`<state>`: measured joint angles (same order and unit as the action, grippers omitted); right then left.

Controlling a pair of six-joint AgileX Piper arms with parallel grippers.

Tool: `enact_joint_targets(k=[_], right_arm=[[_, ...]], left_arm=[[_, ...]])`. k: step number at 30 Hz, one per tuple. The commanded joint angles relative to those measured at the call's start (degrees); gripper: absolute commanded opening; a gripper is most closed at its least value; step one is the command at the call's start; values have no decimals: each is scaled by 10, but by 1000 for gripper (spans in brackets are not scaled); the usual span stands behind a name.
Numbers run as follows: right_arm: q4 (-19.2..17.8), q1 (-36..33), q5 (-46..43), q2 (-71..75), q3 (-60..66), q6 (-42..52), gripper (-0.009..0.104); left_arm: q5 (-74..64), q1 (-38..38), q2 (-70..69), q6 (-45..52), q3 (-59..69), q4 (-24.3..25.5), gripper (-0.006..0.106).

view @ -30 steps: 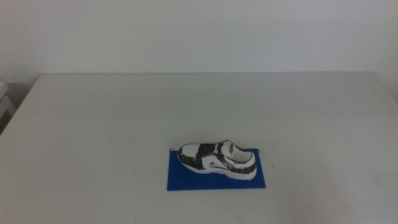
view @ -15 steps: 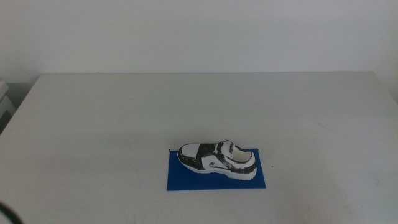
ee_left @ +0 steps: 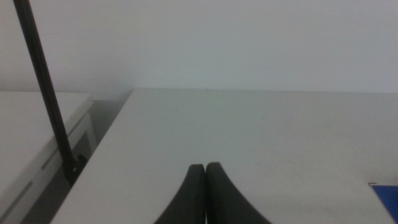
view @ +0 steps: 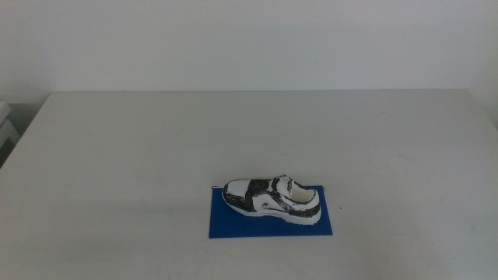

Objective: Use one arm to grab the shoe from the table and place it on the mat.

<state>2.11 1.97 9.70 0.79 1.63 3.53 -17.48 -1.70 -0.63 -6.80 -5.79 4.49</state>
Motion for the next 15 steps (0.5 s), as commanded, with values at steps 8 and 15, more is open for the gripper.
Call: enact_joint_targets(k=[8, 15], right_arm=[[-5, 3, -45, 12, -5, 7, 66], [-5, 3, -45, 12, -5, 7, 66]], left_arm=[[45, -1, -15, -9, -16, 38, -1], [54, -1, -16, -4, 24, 54, -1]])
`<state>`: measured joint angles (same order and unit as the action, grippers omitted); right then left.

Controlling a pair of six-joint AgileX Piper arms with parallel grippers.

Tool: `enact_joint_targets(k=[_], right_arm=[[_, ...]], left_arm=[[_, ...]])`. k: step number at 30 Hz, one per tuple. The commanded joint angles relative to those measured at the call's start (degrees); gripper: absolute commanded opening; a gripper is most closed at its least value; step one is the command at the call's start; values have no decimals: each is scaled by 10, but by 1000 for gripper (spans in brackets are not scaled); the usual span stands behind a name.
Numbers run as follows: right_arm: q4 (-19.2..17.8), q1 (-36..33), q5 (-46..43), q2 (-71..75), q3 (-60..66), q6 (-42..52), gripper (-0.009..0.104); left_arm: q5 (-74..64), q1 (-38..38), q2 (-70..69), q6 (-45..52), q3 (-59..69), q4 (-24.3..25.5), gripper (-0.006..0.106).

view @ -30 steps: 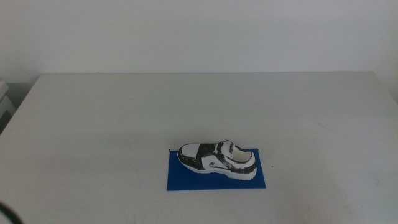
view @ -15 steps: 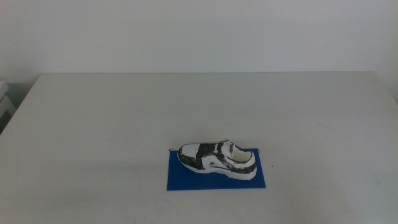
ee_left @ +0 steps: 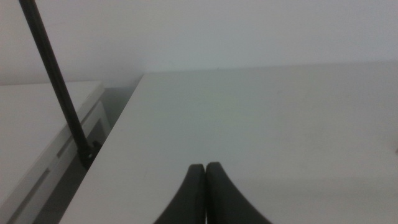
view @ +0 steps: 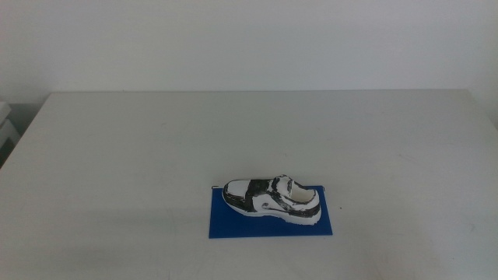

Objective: Use one arm to grab the shoe from the table and place it on the mat.

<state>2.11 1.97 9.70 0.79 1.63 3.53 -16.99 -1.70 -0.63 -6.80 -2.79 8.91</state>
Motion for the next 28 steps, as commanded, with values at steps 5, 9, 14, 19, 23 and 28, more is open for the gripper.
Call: enact_joint_targets(k=[5, 9, 14, 19, 23, 28], right_arm=[[-5, 3, -45, 12, -5, 7, 66], [-5, 3, -45, 12, -5, 7, 66], [-5, 3, -45, 12, -5, 7, 66], [-5, 3, -45, 12, -5, 7, 66], [-5, 3, -45, 12, -5, 7, 66], [-5, 3, -45, 12, -5, 7, 66]], left_arm=[[103, -1, -16, 41, 36, 57, 11], [111, -1, -16, 27, 47, -25, 29], [107, -1, -16, 20, 47, -108, 49], [105, -1, -16, 23, 47, -51, 51], [105, -1, -16, 23, 47, -46, 51], [104, -1, -16, 23, 46, -46, 51]])
